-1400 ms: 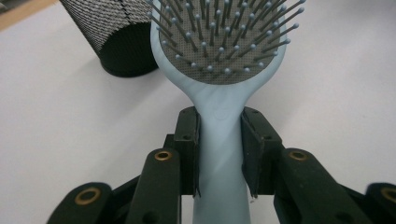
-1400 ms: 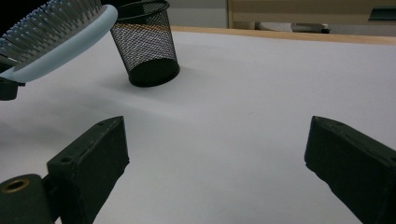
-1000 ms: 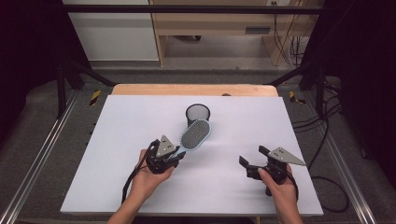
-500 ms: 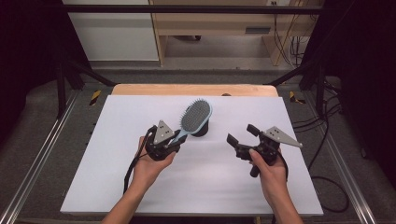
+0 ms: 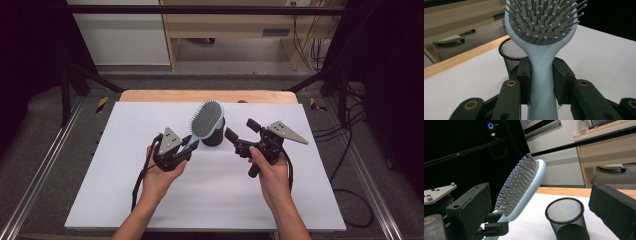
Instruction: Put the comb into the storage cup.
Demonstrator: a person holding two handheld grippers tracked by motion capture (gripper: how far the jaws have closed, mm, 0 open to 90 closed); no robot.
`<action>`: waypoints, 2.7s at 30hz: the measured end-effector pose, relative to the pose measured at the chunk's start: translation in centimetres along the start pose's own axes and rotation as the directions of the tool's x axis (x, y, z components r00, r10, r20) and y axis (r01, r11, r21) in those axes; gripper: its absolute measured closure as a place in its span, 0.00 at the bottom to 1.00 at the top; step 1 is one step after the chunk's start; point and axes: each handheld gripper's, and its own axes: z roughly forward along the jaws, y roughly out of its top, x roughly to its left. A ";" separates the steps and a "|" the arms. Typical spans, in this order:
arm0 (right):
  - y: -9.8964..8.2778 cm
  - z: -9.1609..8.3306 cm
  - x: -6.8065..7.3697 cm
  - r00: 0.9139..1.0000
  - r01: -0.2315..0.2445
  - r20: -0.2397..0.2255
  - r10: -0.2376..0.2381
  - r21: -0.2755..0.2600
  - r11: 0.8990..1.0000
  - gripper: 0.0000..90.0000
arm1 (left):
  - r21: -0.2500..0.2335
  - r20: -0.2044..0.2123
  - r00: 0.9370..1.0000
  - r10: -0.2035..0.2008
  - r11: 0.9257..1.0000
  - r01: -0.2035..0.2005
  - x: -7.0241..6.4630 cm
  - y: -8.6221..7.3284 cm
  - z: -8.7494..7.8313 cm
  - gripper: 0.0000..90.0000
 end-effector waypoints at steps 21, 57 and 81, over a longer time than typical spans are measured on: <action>-3.5 0.7 1.3 0.995 -0.086 -0.051 0.089 0.052 0.995 0.05 | 0.009 -0.007 1.000 -0.024 1.000 0.024 -1.4 -2.0 -0.3 0.77; -4.8 1.2 1.5 0.988 -0.136 -0.058 0.140 0.076 0.988 0.05 | 0.002 0.015 1.000 0.012 1.000 -0.012 -3.6 -2.3 0.0 0.77; -5.0 1.3 1.2 0.983 -0.168 -0.059 0.172 0.078 0.983 0.07 | -0.003 0.045 0.998 0.033 0.999 -0.033 -4.9 -2.2 0.3 0.77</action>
